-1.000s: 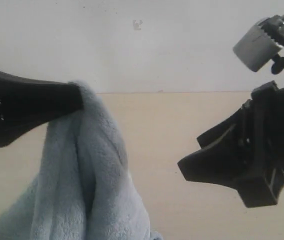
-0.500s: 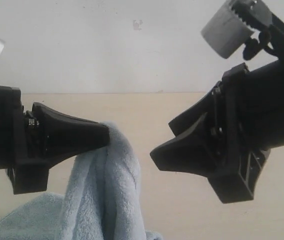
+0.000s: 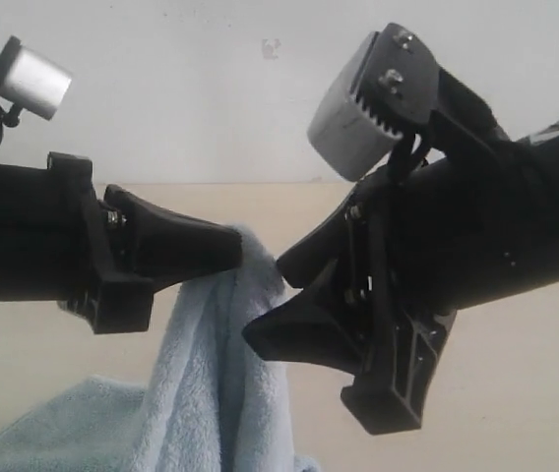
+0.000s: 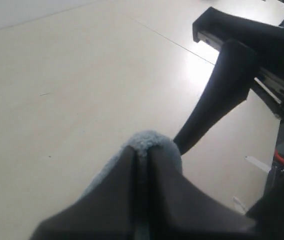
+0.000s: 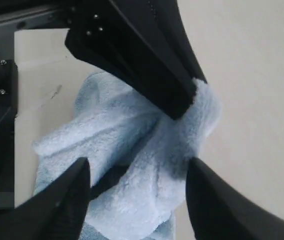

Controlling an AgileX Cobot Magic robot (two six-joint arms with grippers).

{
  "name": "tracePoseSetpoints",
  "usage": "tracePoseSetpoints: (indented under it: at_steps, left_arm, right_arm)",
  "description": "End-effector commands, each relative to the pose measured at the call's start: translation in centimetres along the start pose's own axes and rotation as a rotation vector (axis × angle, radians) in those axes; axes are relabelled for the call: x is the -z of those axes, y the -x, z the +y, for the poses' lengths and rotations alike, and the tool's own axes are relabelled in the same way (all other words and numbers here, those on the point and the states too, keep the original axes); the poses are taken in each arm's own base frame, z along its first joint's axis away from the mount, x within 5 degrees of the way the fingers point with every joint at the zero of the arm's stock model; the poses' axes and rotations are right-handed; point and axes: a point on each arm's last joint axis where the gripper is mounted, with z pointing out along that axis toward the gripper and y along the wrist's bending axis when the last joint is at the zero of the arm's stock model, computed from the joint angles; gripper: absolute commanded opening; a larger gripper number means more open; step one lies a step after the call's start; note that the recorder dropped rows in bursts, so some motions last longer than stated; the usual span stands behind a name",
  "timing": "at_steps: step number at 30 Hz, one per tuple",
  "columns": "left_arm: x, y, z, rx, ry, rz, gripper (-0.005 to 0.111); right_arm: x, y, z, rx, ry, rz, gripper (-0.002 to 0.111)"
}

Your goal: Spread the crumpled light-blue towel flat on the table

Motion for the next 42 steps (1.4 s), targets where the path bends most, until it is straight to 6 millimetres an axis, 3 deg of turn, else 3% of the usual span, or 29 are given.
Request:
tracePoseSetpoints:
  at_steps: [1, 5, 8, 11, 14, 15, 23, 27, 32, 37, 39, 42]
  left_arm:
    - [-0.1, 0.7, -0.8, -0.019, -0.1, -0.014, 0.004]
    - [0.2, 0.8, -1.4, -0.028, -0.147, -0.017, 0.004]
    - [1.7, 1.6, -2.2, -0.063, -0.137, -0.071, 0.004]
    - [2.3, 1.8, -2.6, -0.07, -0.137, -0.094, 0.004]
    - [2.3, 1.8, -2.5, -0.071, -0.136, -0.089, 0.004]
    - [2.2, 1.7, -2.5, -0.073, -0.135, -0.084, 0.004]
    - [2.3, 1.7, -2.6, -0.093, -0.142, -0.074, 0.004]
    - [2.3, 1.4, -2.5, -0.116, -0.131, -0.049, 0.004]
    - [2.3, 1.3, -2.5, -0.127, -0.126, -0.039, 0.004]
    - [2.3, 1.2, -2.5, -0.135, -0.134, -0.031, 0.005]
    - [2.3, 0.8, -2.7, -0.179, -0.16, 0.009, 0.014]
    - [2.0, -0.5, -2.6, -0.205, -0.183, 0.108, 0.041]
  right_arm:
    - [0.0, 0.5, -0.6, 0.038, -0.067, -0.031, 0.054]
    - [0.0, 0.4, -0.6, 0.056, -0.075, -0.024, 0.054]
    - [-0.8, 0.1, -0.9, 0.025, -0.065, -0.003, 0.051]
    - [-1.5, -0.2, -1.3, 0.007, -0.065, 0.01, 0.031]
    - [-1.6, -0.1, -1.6, 0.004, -0.086, 0.002, 0.003]
    - [-1.5, 0.0, -1.7, -0.001, -0.098, -0.006, 0.0]
    - [0.1, -0.7, -3.4, -0.079, -0.353, 0.084, 0.0]
    - [2.2, -0.6, -3.9, -0.1, -0.502, 0.152, 0.0]
    - [7.1, 1.7, -3.9, -0.087, -0.691, 0.133, 0.0]
    - [10.7, 3.6, -3.0, -0.069, -0.743, 0.139, 0.0]
    - [11.8, 4.2, -2.9, -0.068, -0.771, 0.158, 0.0]
    - [12.8, 4.6, -2.9, -0.067, -0.8, 0.184, 0.0]
